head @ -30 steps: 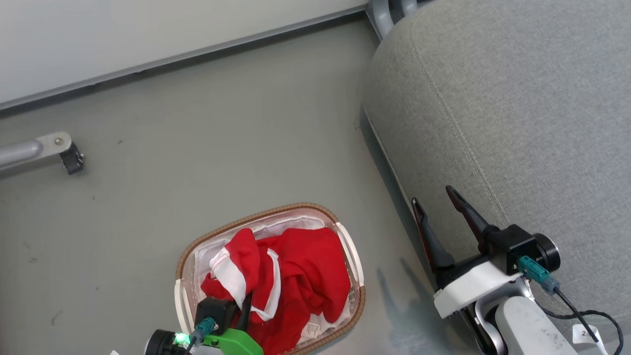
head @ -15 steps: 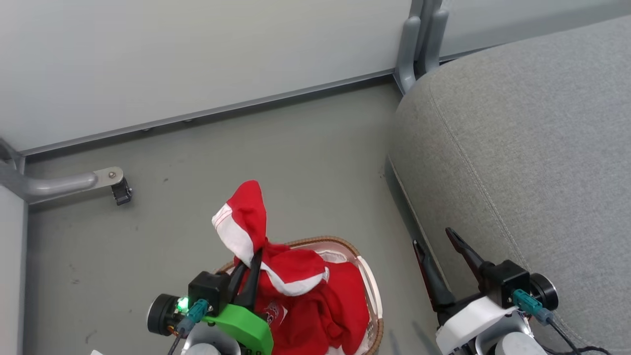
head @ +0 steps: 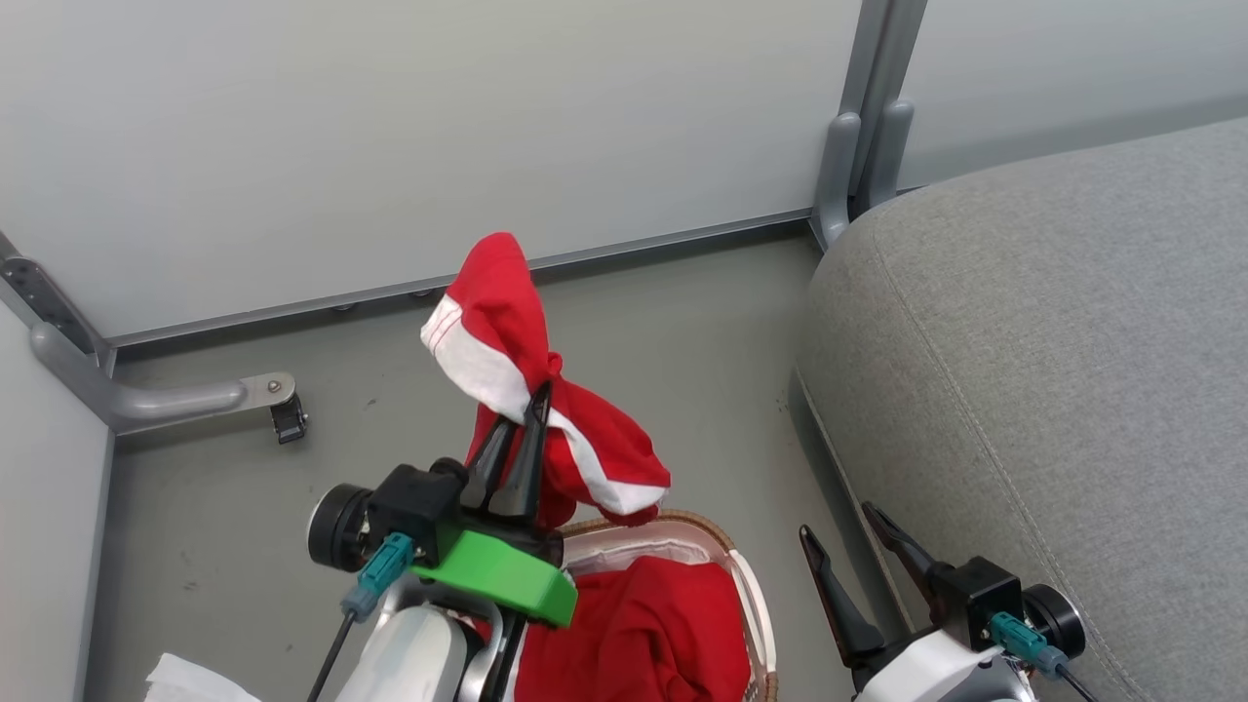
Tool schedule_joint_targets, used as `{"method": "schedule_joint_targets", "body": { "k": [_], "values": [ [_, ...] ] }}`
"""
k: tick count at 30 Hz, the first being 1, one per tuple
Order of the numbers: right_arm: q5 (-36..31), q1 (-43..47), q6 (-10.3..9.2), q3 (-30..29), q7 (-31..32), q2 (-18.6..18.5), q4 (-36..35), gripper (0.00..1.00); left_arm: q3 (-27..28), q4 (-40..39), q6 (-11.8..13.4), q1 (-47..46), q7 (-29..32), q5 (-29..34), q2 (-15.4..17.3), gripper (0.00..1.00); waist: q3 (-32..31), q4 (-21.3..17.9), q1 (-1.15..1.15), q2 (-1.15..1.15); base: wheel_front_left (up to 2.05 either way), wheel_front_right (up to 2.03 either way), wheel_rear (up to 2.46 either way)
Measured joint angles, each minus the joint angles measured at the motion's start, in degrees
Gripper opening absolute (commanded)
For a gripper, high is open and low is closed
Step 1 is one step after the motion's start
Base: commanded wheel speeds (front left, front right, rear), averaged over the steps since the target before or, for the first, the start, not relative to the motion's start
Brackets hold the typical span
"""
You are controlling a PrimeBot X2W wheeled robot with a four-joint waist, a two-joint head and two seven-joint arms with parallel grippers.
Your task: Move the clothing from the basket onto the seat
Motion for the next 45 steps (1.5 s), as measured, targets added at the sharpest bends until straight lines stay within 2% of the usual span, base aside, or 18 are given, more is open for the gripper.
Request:
{"method": "schedule_joint_targets", "body": {
  "k": [7, 12, 19, 24, 29, 30, 31, 32, 39, 40, 41, 45],
  "values": [
    [-0.48, -0.02, 0.01, 2.31, 0.0, -0.59, 0.25, 1.0, -1.89, -1.91, 1.47, -1.64, 0.0, -1.03, -0.01, 0.0, -0.55, -0.36, 0.0, 0.0, 0.0, 0.0, 0.0],
    [-2.14, -1.62, 0.01, 7.49, 0.0, -1.63, -0.1, 1.0, -2.64, -1.97, 1.96, -1.73, 0.0, -1.85, -0.01, 0.0, -0.5, -0.65, 0.0, 0.0, 0.0, 0.0, 0.0],
    [-2.53, -8.53, 0.01, 15.69, 0.0, -2.02, 0.07, 1.0, -4.15, -1.44, 2.02, -1.74, 0.0, -2.98, -0.01, 0.0, -0.17, -0.46, 0.0, 0.0, 0.0, 0.0, 0.0],
    [-3.04, -14.04, 0.01, 19.72, 0.0, -1.37, 2.09, 1.0, -6.41, -0.91, 2.01, -2.08, 0.0, -3.75, -0.01, 0.0, 0.12, 0.73, 0.0, 0.0, 0.0, 0.0, 0.0],
    [-3.36, -17.47, 0.01, 22.03, 0.0, 0.16, 7.6, 0.98, -9.43, -0.62, 1.9, -2.32, 0.0, -5.23, -0.01, 0.0, 0.21, 2.6, 0.0, 0.0, 0.0, 0.0, 0.0],
    [-3.16, -18.03, 0.02, 22.53, 0.0, 0.34, 8.76, 0.4, -9.8, -0.56, 1.88, -2.31, 0.0, -6.25, -0.01, 0.0, 0.19, 3.01, 0.0, 0.0, 0.0, 0.0, 0.0],
    [-2.94, -18.49, 0.02, 22.59, 0.0, 0.53, 9.5, 0.08, -10.06, -0.57, 1.91, -2.31, 0.0, -6.7, -0.01, 0.0, 0.16, 3.32, 0.0, 0.0, 0.0, 0.0, 0.0],
    [-2.37, -19.01, 0.02, 22.65, 0.0, 0.74, 10.23, 0.0, -10.37, -0.54, 1.97, -2.31, 0.0, -6.9, 0.0, 0.0, 0.1, 3.68, 0.0, 0.0, 0.0, 0.0, 0.0],
    [-0.71, -19.16, 0.02, 22.21, 0.0, 1.58, 10.53, 0.0, -10.87, -0.62, 2.65, -2.19, 0.0, -6.78, 0.01, 0.0, -0.15, 3.78, 0.0, 0.0, 0.0, 0.0, 0.0],
    [-0.48, -19.0, 0.02, 21.99, 0.0, 1.55, 10.51, 0.0, -10.68, -0.59, 2.72, -2.16, 0.0, -6.48, -0.01, 0.62, -0.11, 3.46, 0.0, 0.0, 0.0, 0.0, 0.0],
    [-0.46, -18.82, 0.02, 21.75, 0.0, 1.54, 10.38, 0.0, -10.46, -0.54, 2.77, -2.1, 0.0, -6.41, -0.01, 1.0, -0.07, 3.15, 0.0, 0.0, 0.0, 0.0, 0.0],
    [-0.34, -17.31, 0.02, 20.14, 0.0, 1.46, 9.14, 0.0, -9.31, -0.26, 2.75, -1.73, 0.0, -5.32, -0.01, 1.0, 0.11, 1.26, 0.0, 0.0, 0.0, 0.0, 0.0]
  ]
}}
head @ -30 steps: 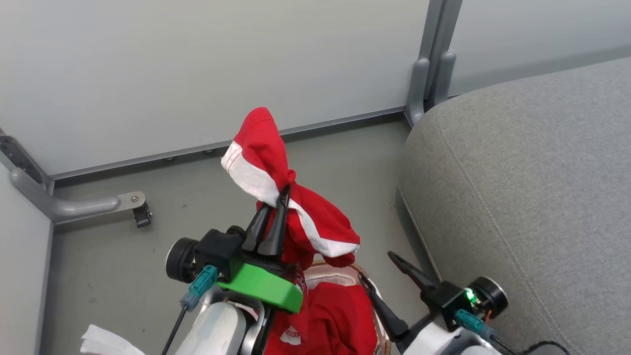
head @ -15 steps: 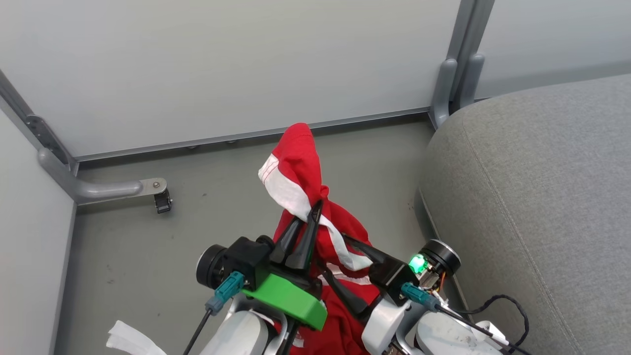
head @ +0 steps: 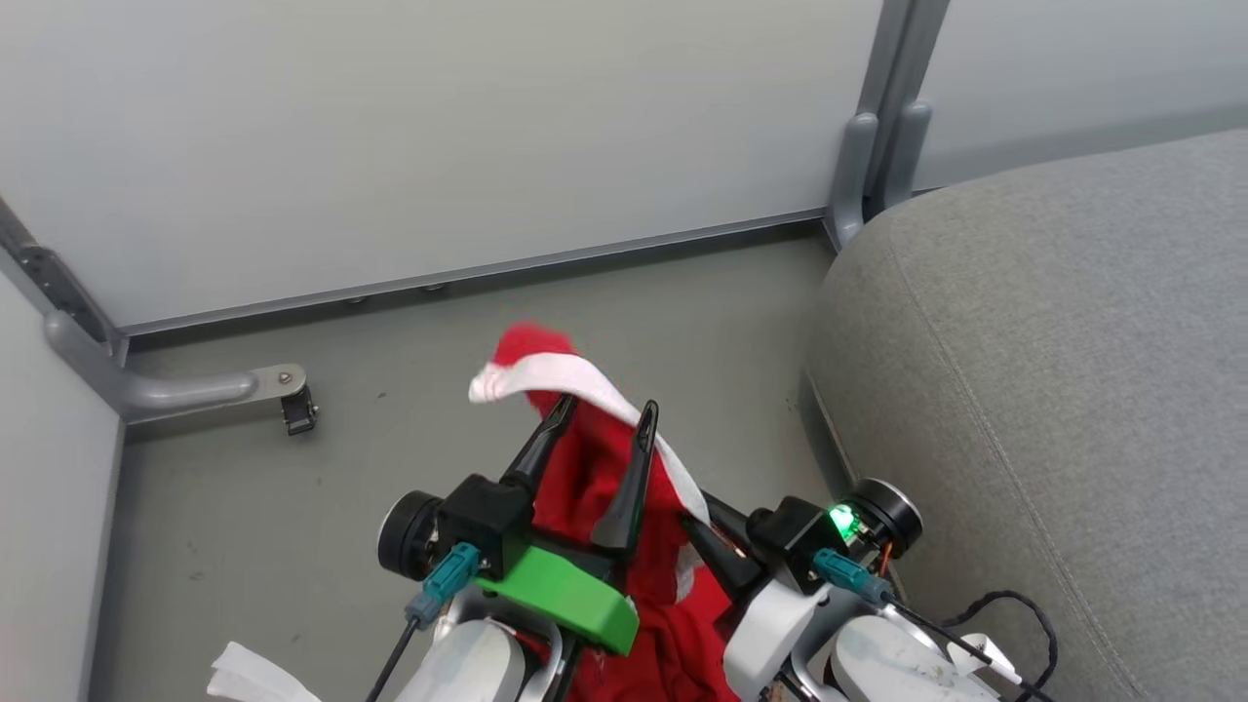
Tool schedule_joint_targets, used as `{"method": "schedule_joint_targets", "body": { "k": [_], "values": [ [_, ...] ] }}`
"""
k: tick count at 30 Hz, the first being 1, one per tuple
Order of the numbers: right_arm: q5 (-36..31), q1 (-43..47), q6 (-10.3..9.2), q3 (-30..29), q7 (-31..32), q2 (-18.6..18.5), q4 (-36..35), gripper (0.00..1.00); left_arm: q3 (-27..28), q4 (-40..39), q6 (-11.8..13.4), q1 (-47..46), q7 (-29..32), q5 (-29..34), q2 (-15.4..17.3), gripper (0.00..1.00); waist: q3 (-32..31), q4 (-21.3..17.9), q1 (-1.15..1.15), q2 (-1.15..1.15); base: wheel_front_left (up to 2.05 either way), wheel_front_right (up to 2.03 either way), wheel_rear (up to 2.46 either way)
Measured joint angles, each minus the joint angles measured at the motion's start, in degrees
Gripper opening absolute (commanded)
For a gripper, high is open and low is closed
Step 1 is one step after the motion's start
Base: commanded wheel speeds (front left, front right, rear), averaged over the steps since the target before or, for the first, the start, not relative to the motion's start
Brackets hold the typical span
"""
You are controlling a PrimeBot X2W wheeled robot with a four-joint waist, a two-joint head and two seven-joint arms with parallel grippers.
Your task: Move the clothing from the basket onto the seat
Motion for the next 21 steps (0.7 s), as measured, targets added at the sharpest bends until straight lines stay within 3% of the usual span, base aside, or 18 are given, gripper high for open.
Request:
{"method": "schedule_joint_targets", "body": {
  "k": [10, 21],
  "values": [
    [1.49, 2.75, 0.0, -2.31, 0.0, -0.62, -4.03, 0.0, 2.71, 1.44, -0.55, 0.17, 0.0, 2.96, -0.01, 1.0, 0.8, -7.33, 0.0, 0.0, 0.0, 0.0, 0.0],
    [3.83, 4.35, 0.0, -3.72, 0.0, -1.99, -6.26, 0.0, 6.72, 2.12, -1.94, 0.75, 0.0, 6.12, -0.04, 1.0, 2.47, -19.55, 0.0, 0.0, 0.0, 0.0, 0.0]
  ]
}}
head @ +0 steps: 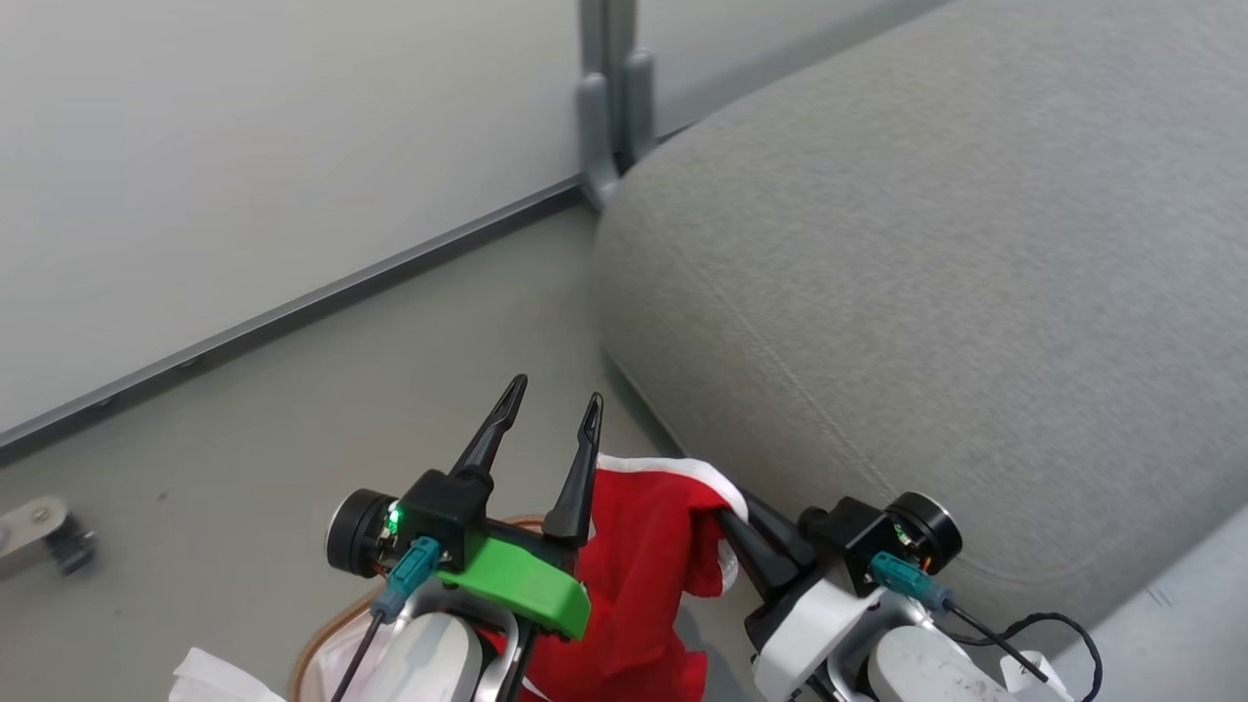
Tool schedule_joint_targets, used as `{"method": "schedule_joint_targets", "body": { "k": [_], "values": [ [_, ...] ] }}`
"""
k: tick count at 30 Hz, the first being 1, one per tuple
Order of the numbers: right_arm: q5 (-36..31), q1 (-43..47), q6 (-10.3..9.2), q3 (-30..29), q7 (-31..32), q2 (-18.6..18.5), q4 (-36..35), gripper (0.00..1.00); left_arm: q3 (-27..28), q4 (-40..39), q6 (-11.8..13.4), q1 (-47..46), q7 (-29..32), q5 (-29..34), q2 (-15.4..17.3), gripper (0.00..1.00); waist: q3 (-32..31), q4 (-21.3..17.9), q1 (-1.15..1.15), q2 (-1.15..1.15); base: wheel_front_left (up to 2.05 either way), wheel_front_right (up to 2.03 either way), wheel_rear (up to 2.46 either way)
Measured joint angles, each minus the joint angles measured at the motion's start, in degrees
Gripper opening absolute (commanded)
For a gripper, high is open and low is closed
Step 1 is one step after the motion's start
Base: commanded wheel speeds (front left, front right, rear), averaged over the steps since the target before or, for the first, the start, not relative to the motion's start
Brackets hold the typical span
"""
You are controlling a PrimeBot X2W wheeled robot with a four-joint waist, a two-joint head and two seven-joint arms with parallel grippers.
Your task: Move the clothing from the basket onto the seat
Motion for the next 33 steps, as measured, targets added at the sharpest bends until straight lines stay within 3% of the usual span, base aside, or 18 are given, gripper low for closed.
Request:
{"method": "schedule_joint_targets", "body": {
  "k": [5, 12, 21, 33],
  "values": [
    [0.53, 0.69, 0.0, -3.07, 0.0, -0.76, -0.71, 0.0, -0.19, 0.87, -0.92, 0.03, 0.0, 0.35, -0.04, 1.0, 1.0, -5.63, 0.0, 0.0, 0.0, 0.0, 0.0],
    [0.79, -2.21, 0.0, -6.55, 0.0, -2.0, -1.44, 0.0, -1.04, 1.98, -1.74, -2.15, 0.0, 1.85, -0.09, 1.0, 4.92, -9.32, 0.0, 0.0, 0.0, 0.0, 0.0],
    [1.75, -14.27, 0.0, -8.25, 0.0, -8.18, -0.44, 0.0, 0.74, 3.08, -2.14, -3.25, 0.0, 5.2, -0.08, 1.0, 11.55, -10.52, 0.0, 0.0, 0.0, 0.0, 0.0],
    [0.22, -32.18, 0.0, -19.56, 0.0, -20.27, 0.53, 0.0, 3.01, 3.97, -2.99, -7.38, 0.0, 10.24, 0.2, 1.0, 21.69, -8.43, 0.0, 0.0, 0.0, 0.0, 0.0]
  ]
}}
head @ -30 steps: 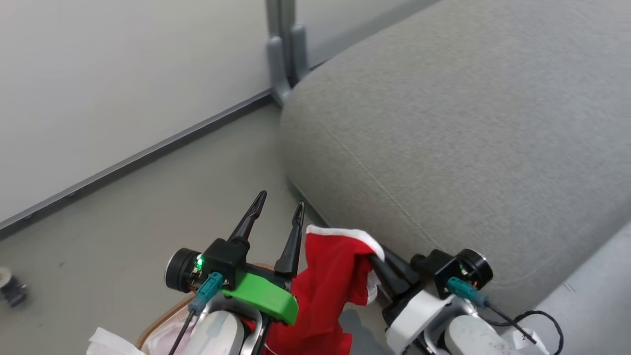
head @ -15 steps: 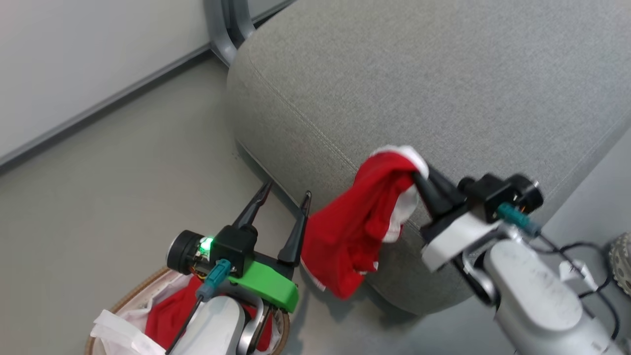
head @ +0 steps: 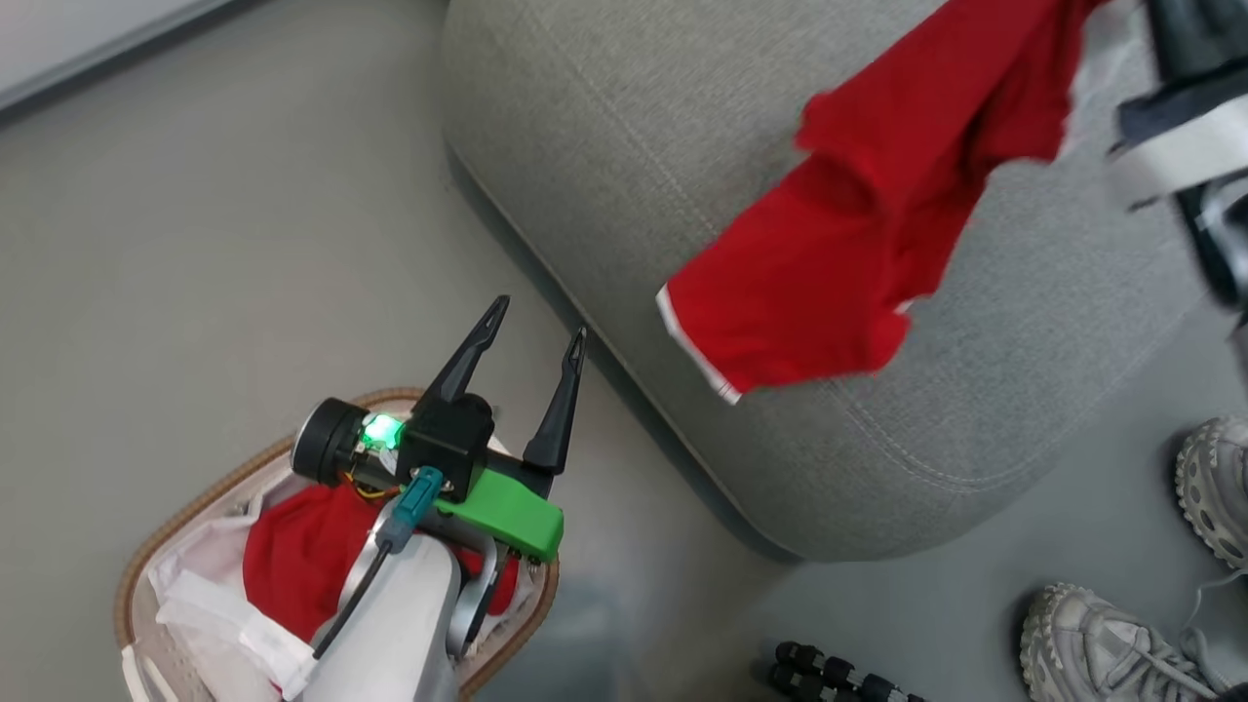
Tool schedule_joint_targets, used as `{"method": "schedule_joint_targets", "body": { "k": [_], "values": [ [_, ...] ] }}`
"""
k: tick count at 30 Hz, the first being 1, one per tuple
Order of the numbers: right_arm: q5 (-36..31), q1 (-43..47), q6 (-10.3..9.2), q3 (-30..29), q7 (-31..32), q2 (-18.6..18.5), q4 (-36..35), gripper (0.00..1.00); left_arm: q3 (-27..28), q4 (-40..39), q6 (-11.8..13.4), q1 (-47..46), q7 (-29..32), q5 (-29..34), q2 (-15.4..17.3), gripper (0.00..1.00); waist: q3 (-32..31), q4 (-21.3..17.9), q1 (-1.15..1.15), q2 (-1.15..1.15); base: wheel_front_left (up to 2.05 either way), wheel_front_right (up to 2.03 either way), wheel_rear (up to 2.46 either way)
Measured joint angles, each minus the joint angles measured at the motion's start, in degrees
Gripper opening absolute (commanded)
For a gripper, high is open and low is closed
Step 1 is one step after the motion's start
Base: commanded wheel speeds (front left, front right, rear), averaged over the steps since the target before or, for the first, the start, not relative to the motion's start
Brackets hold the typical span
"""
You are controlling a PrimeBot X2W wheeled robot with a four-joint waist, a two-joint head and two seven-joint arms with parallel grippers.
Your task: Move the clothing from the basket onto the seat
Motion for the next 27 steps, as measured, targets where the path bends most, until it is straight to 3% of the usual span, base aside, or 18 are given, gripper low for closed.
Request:
{"method": "schedule_joint_targets", "body": {
  "k": [6, 13, 20, 27],
  "values": [
    [-0.21, -6.95, 0.0, -8.14, 0.0, -3.68, -0.01, 0.0, -0.64, -0.02, -0.49, -2.77, 0.0, 1.69, 0.0, 1.0, 4.78, 2.09, 0.0, 0.0, 0.0, 0.0, 0.0],
    [-2.02, -11.94, 0.0, -13.12, 0.0, -5.36, -0.2, 0.0, -0.7, 0.26, -0.68, -5.36, 0.0, 2.7, -0.01, 1.0, 9.66, 4.78, 0.0, 0.0, 0.0, 0.0, 0.0],
    [-3.34, -10.2, 0.0, -15.06, -0.01, -3.39, 2.82, 0.0, -1.02, 0.26, -0.75, -7.81, 0.0, 3.54, 0.04, 1.0, 14.16, 7.22, 0.01, 0.0, 0.0, 0.0, 0.0],
    [-4.01, -3.92, 0.0, -13.69, 0.0, 1.37, 5.99, 0.0, -0.71, 0.19, -0.47, -8.49, 0.0, 3.52, 0.0, 1.0, 17.2, 9.86, 0.01, 0.0, 0.0, 0.0, 0.0]
  ]
}}
